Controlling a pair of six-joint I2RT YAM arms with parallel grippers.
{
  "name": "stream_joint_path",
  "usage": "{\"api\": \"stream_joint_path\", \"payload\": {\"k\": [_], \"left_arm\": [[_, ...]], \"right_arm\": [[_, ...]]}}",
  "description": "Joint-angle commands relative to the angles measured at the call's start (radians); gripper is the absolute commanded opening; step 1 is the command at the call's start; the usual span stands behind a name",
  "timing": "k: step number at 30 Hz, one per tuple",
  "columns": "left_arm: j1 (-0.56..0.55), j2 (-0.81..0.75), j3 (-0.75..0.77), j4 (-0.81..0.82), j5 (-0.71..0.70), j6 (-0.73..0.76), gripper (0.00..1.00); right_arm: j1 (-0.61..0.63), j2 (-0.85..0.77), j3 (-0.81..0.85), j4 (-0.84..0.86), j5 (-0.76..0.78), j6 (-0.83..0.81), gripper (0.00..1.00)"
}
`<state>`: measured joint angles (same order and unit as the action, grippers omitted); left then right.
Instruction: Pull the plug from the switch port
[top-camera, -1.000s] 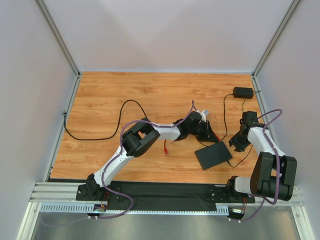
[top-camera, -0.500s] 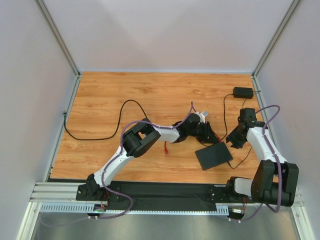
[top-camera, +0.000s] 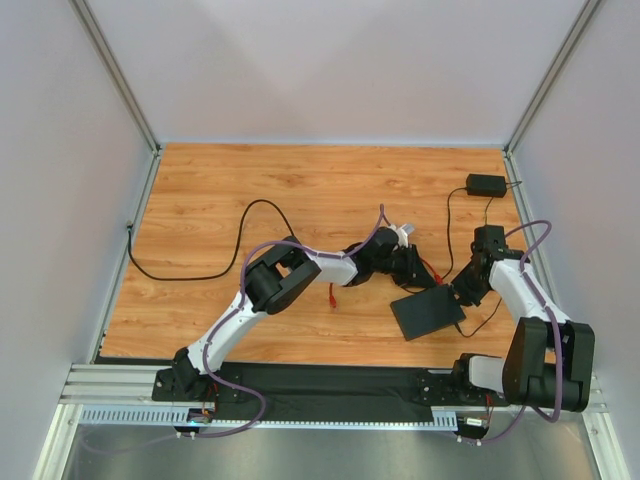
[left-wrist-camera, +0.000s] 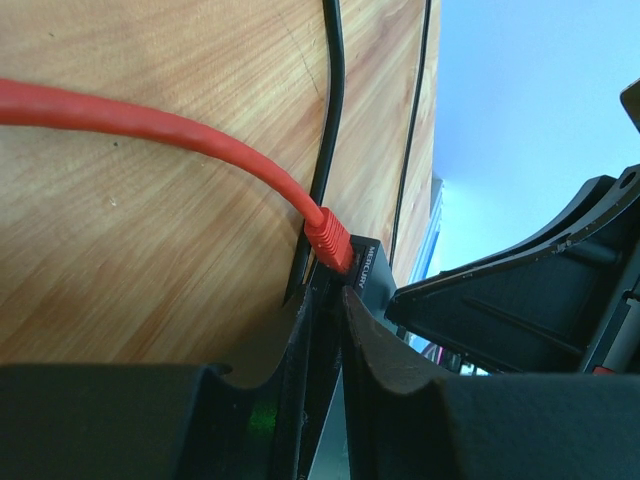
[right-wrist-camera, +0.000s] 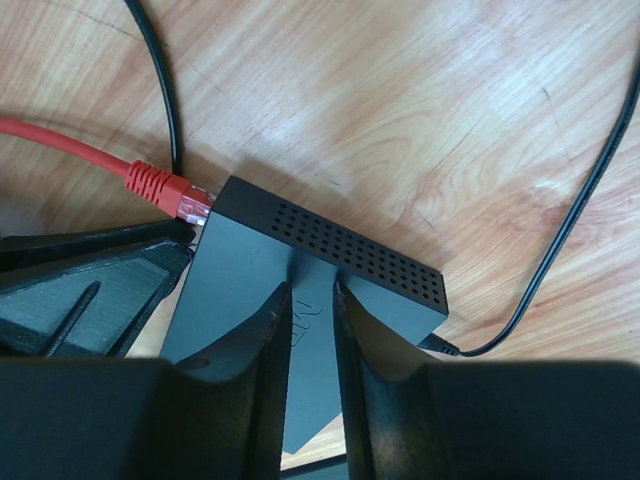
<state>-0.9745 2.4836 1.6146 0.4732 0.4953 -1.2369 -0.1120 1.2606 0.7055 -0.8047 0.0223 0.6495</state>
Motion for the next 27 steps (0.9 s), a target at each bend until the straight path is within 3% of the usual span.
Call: {"api": "stream_joint_path", "payload": {"k": [1, 7, 14, 27], "left_arm": [[0.0, 0.026, 0.042, -0.039, 0.025, -0.006, 0.25], [0.0, 0.029, 0.057, -0.053, 0.023, -0.018, 0.29], [-0.001, 0.037, 0.03, 0.05, 0.029, -0.073, 0.29], [-0.003, 0.092, 0.113, -0.032, 0.006, -0.122, 0.32]], "right_arm": [[0.003, 0.034, -0.021, 0.016, 0.061, -0.005, 0.22], [0.005, 0.088, -0.05, 0.039, 0.054, 0.013, 0.21], [0.003, 0.128, -0.061, 0.064, 0.042, 0.018, 0.2], [0.005, 0.134, -0.063, 0.071, 0.059, 0.012, 0.19]]}}
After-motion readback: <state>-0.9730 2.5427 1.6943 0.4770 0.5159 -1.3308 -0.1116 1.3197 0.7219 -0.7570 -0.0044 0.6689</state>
